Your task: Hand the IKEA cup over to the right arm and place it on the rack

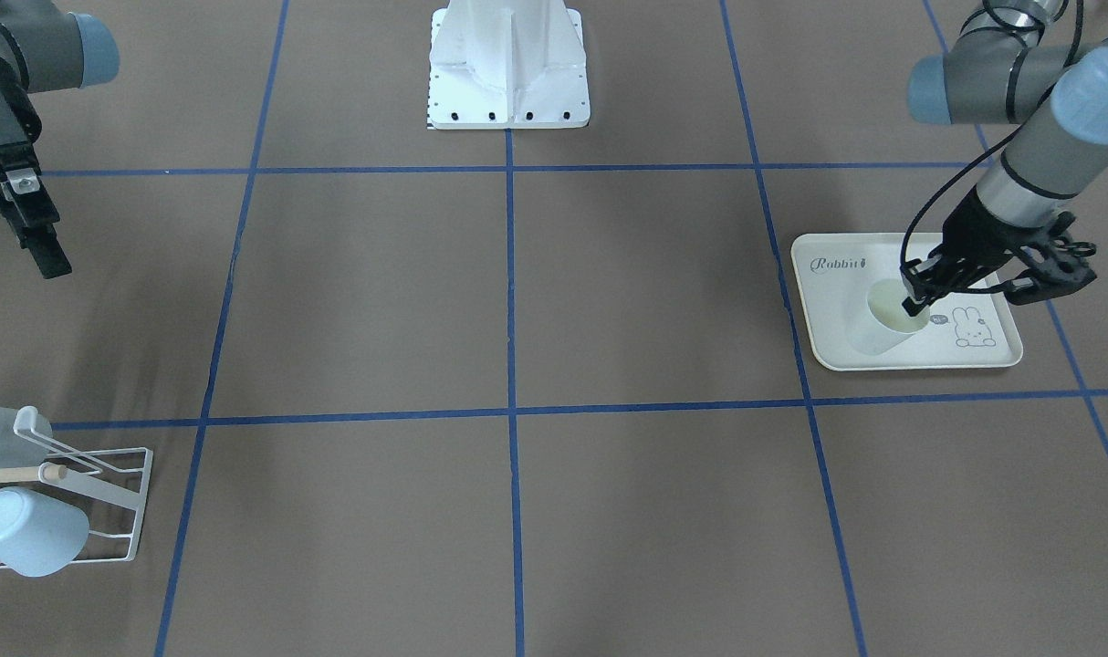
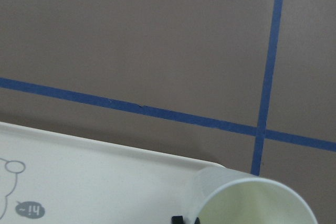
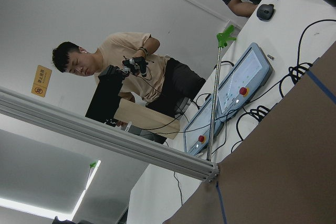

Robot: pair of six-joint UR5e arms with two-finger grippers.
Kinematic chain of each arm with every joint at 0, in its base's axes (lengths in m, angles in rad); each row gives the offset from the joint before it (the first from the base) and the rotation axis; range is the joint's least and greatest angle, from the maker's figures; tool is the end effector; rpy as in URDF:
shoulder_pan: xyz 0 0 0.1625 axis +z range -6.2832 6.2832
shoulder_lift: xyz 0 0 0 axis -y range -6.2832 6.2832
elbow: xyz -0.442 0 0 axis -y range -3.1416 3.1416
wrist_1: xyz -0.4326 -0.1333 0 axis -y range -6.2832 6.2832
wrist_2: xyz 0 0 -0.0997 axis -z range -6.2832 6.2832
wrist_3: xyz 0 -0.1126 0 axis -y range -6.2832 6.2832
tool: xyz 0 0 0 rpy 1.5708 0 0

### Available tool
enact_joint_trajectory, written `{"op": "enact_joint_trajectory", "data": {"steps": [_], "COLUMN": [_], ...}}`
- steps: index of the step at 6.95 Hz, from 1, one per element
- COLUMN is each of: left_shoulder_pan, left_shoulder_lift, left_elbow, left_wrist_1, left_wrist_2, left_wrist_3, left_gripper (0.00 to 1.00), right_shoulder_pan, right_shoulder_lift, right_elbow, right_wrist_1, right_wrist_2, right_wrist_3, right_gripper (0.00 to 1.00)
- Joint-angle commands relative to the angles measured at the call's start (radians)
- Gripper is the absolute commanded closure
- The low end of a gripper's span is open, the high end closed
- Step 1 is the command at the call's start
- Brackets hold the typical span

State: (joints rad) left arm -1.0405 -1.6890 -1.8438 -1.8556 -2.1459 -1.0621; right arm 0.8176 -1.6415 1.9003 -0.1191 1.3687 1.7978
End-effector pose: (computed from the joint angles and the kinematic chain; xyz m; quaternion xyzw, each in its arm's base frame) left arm 0.2357 -0.5445 0.4478 0.0312 0.4144 -0.1470 0.8976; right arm -0.2162 -0.4585 0.3786 0.2818 -0.6991 0.3916 0.5277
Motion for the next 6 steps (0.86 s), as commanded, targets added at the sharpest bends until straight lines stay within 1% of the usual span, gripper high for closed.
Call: {"op": "enact_joint_trajectory", "data": {"steps": [1, 2, 3, 4, 5, 6], "left_shoulder_pan": [-0.052, -0.052, -0.050, -0.043, -0.029, -0.020], "left_shoulder_lift": [-0.026, -0.073, -0.121, -0.161, -0.163, -0.163], "left_elbow": [-0.113, -0.115, -0.112, -0.088, -0.040, 0.018], "left_wrist_1": [0.136, 0.128, 0.098, -0.016, -0.197, -0.393], "left_wrist_2": [-0.008, -0.003, -0.002, 0.000, 0.001, 0.001], "left_wrist_3": [-0.001, -0.021, -0.138, -0.283, -0.403, -0.546], "left_gripper": [1.00, 1.00, 1.00, 1.00, 1.00, 1.00], "right_shoulder_pan": [-0.012, -0.026, -0.047, -0.063, -0.078, -0.093], "right_shoulder_lift": [-0.001, 0.002, 0.002, 0.002, 0.002, 0.008], "right_elbow": [-0.009, -0.004, -0.009, -0.007, -0.007, -0.003], "right_wrist_1": [0.001, 0.001, 0.040, 0.070, 0.073, 0.073], "right_wrist_2": [0.007, 0.004, 0.000, 0.000, 0.001, 0.003], "right_wrist_3": [-0.003, 0.001, 0.008, 0.008, 0.029, 0.088], "right_gripper": [0.00, 0.00, 0.00, 0.00, 0.01, 0.01]}}
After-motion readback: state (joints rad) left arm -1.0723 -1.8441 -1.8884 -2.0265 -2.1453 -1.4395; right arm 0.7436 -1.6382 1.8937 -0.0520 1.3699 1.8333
